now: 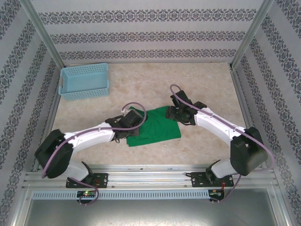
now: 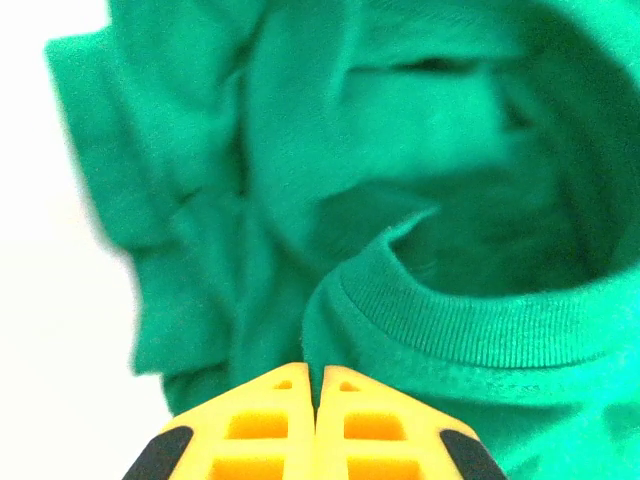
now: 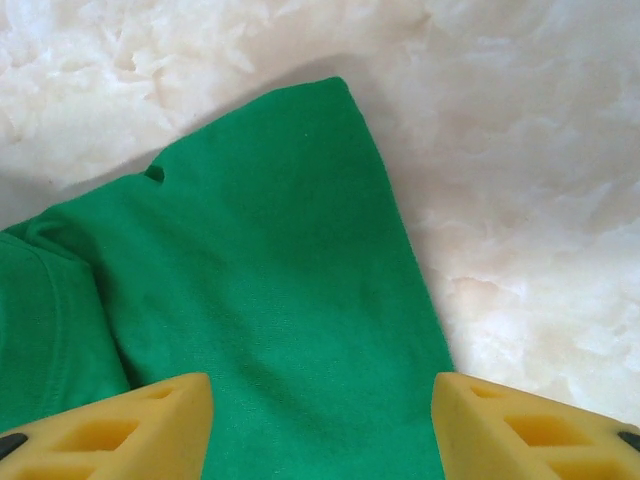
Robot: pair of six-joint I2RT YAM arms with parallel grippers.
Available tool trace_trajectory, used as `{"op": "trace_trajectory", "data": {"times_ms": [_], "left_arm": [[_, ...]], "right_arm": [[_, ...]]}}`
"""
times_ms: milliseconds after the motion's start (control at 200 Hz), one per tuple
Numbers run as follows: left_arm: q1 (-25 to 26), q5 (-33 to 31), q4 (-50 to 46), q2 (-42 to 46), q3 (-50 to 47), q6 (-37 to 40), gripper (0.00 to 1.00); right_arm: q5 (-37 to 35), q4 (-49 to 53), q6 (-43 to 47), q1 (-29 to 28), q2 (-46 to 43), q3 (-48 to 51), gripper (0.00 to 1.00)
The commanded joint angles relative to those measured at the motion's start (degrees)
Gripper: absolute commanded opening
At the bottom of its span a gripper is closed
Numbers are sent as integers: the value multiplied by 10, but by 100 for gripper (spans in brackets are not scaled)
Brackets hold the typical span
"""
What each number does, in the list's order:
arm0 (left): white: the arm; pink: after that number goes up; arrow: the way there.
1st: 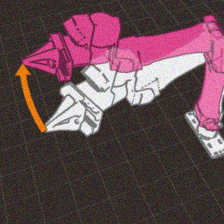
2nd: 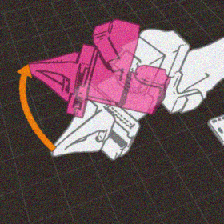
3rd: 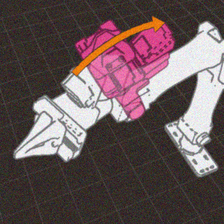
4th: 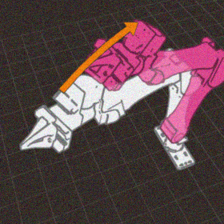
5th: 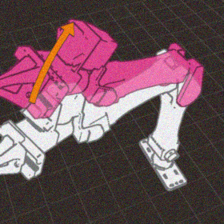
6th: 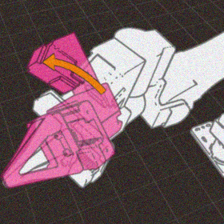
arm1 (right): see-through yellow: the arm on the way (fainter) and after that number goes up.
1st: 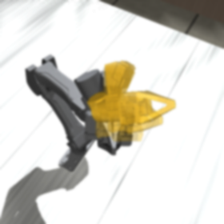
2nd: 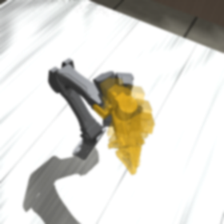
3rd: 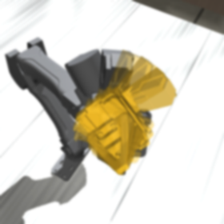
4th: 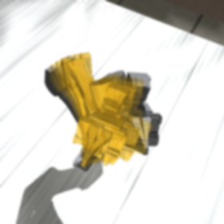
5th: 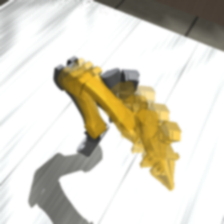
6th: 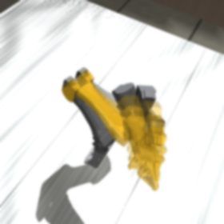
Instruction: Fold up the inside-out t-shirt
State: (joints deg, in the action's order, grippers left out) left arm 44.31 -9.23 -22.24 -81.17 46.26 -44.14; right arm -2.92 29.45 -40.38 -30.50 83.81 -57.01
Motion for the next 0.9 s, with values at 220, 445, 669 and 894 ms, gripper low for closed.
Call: {"op": "trace_trajectory", "data": {"times_ms": [220, 445, 669, 894], "left_arm": [[9, 0, 105, 119, -164, -96, 0], [9, -31, 108, 147, -224, -150, 3], [8, -52, 84, 208, -234, -140, 21], [-17, -119, -10, 248, -100, -7, 57]], "right_arm": [[49, -57, 35, -12, 112, -51, 59], [9, -52, 12, -12, 147, -32, 54], [-1, -46, 11, -4, 121, -22, 53], [-50, -11, 41, -36, 65, -56, 55]]}}
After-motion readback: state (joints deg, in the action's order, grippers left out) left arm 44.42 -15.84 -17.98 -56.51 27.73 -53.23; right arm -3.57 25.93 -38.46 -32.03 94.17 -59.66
